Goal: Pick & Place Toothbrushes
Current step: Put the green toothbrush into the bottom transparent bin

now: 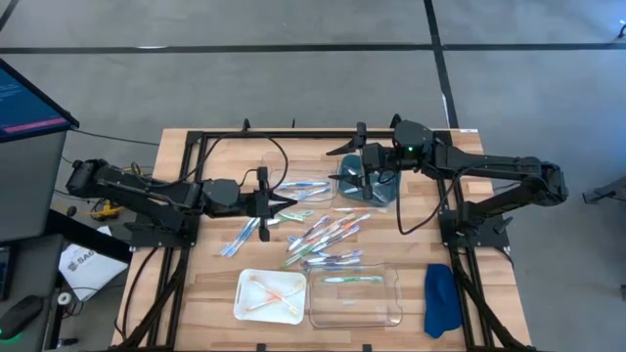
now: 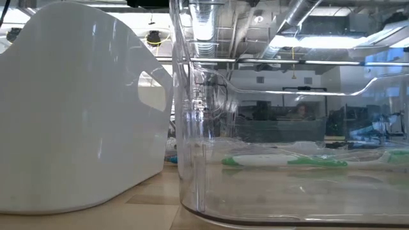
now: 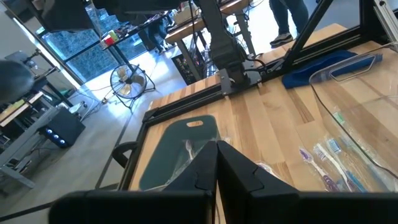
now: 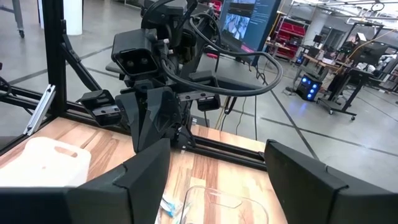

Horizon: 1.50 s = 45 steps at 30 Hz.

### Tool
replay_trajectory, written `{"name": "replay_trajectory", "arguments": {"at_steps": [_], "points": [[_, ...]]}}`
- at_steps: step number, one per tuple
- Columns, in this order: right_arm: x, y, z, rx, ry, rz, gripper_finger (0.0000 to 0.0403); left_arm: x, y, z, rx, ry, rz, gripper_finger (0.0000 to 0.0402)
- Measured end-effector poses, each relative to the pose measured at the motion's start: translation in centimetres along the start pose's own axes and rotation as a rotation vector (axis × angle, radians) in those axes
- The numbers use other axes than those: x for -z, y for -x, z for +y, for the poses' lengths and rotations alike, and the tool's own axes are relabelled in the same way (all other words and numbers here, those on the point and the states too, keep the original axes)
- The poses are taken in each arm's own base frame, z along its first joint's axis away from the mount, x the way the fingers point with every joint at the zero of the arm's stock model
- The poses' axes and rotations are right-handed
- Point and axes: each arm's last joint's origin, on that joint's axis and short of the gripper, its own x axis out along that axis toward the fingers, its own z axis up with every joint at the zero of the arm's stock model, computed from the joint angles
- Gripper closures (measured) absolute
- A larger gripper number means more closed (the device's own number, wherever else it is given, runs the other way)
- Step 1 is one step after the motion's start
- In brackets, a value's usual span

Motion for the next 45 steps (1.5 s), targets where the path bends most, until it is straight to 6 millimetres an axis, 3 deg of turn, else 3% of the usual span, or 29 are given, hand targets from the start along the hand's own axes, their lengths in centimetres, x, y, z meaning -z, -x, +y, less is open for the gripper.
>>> {"name": "replay_trajectory", "arguments": {"at_steps": [8, 19, 28, 33, 38, 45], "points": [[0.1, 0.0, 0.0, -0.004, -0.004, 0.014, 0.0148, 0.0, 0.0, 0.0, 0.000, 0.000, 0.000, 0.0399], [4.4, 1.2, 1.1, -0.111, -0.162, 0.464, 0.0148, 0.1, 0.0, 0.0, -0.002, 0.000, 0.005, 0.0399], [11.4, 2.1, 3.2, -0.114, -0.358, 0.697, 0.0148, 0.2, 0.0, 0.0, -0.003, 0.000, 0.005, 0.0399], [13.6, 1.6, 5.5, -0.161, -0.323, 0.628, 0.0148, 0.2, 0.0, 0.0, -0.003, 0.002, 0.005, 0.0399], [13.3, 0.9, 7.4, -0.221, -0.201, 0.504, 0.0148, 0.2, 0.0, 0.0, -0.003, 0.003, 0.005, 0.0399], [13.5, 0.3, 8.7, -0.163, -0.112, 0.511, 0.0148, 0.2, 0.0, 0.0, -0.003, 0.003, 0.006, 0.0399]]}}
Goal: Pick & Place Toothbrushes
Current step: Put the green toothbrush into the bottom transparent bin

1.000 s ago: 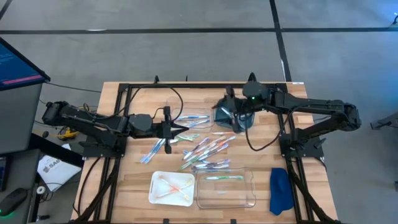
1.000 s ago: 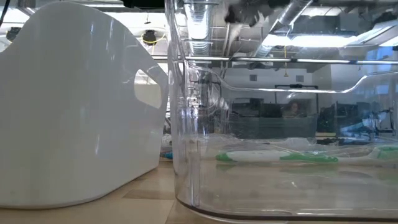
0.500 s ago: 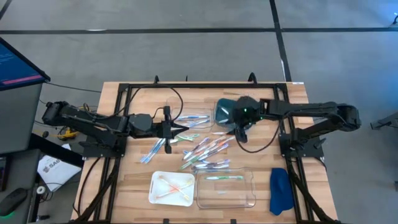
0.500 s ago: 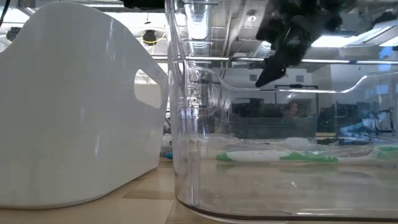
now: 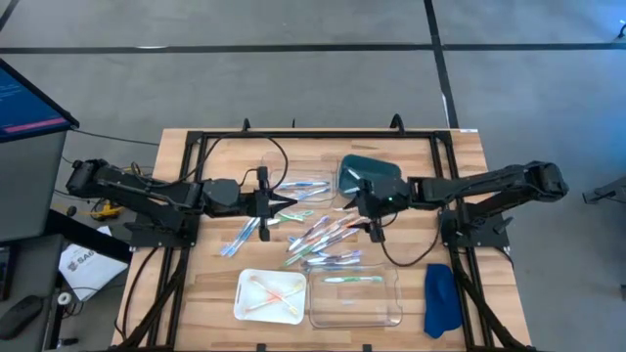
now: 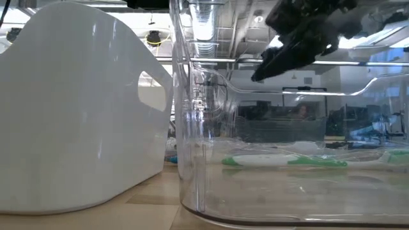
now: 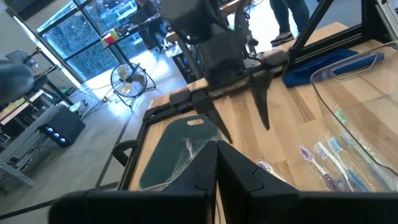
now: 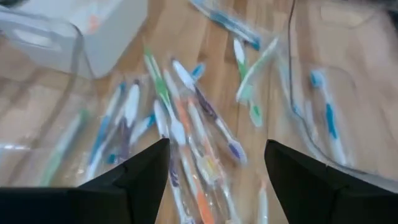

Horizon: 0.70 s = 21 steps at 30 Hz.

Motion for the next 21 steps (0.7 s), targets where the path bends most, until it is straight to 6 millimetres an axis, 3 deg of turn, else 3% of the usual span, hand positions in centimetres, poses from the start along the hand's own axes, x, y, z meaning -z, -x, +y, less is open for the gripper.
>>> {"name": "replay_trajectory", "arguments": {"at_steps": [9, 21], "points": [[1.0, -4.5, -0.7, -0.021, -0.060, 0.145, 0.0148, 0.0, 0.0, 0.0, 0.000, 0.029, 0.001, 0.0399], [1.2, -8.3, -0.7, -0.133, -0.098, 0.290, 0.0148, 0.0, 0.0, 0.0, 0.000, 0.027, 0.001, 0.0399]]}}
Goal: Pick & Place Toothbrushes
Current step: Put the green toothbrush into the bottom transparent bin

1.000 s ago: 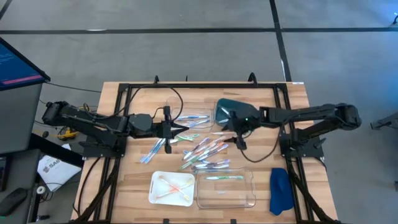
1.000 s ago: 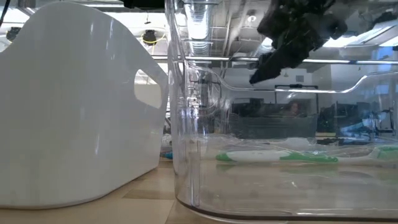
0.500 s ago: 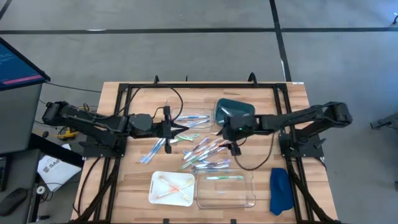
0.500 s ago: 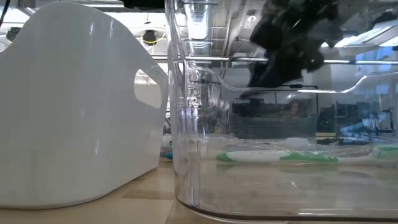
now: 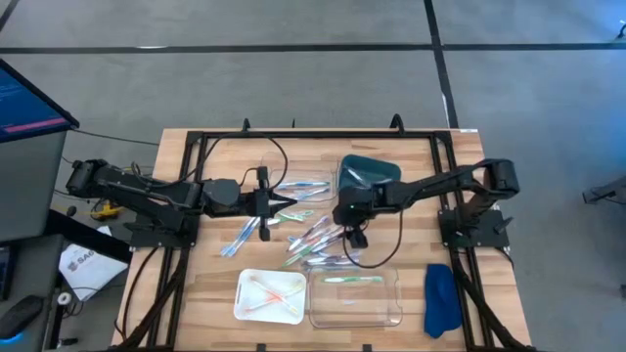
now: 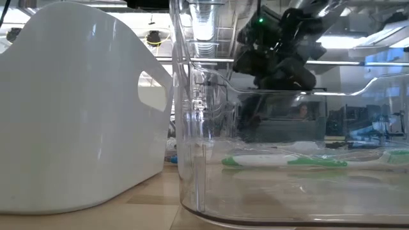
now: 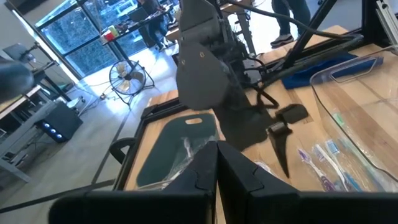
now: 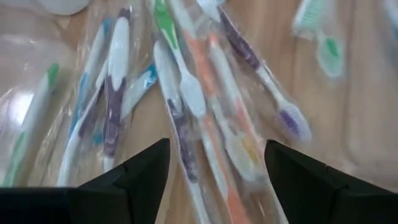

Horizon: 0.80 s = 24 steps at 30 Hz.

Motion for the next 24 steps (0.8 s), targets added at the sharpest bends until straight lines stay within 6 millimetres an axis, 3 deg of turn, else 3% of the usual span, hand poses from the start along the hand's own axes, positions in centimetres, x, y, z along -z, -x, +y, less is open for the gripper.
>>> {"name": "replay_trajectory", "arguments": {"at_steps": [7, 12, 18, 24], "points": [[-0.2, -0.7, -0.2, -0.008, -0.007, 0.041, 0.0156, 0.0, 0.0, 0.0, 0.000, 0.000, 0.000, 0.0399], [0.0, -0.6, -0.6, -0.001, -0.017, 0.046, 0.0193, 0.0, 0.0, 0.0, 0.003, 0.008, 0.002, 0.0399], [0.3, -0.4, -1.7, 0.019, -0.049, 0.056, 0.0247, 0.3, 0.0, -0.6, 0.189, 0.017, -0.017, 0.0399], [0.5, -0.3, -2.0, 0.021, -0.063, 0.076, 0.0283, 0.3, 0.0, -0.5, 0.185, 0.014, -0.019, 0.0399]]}}
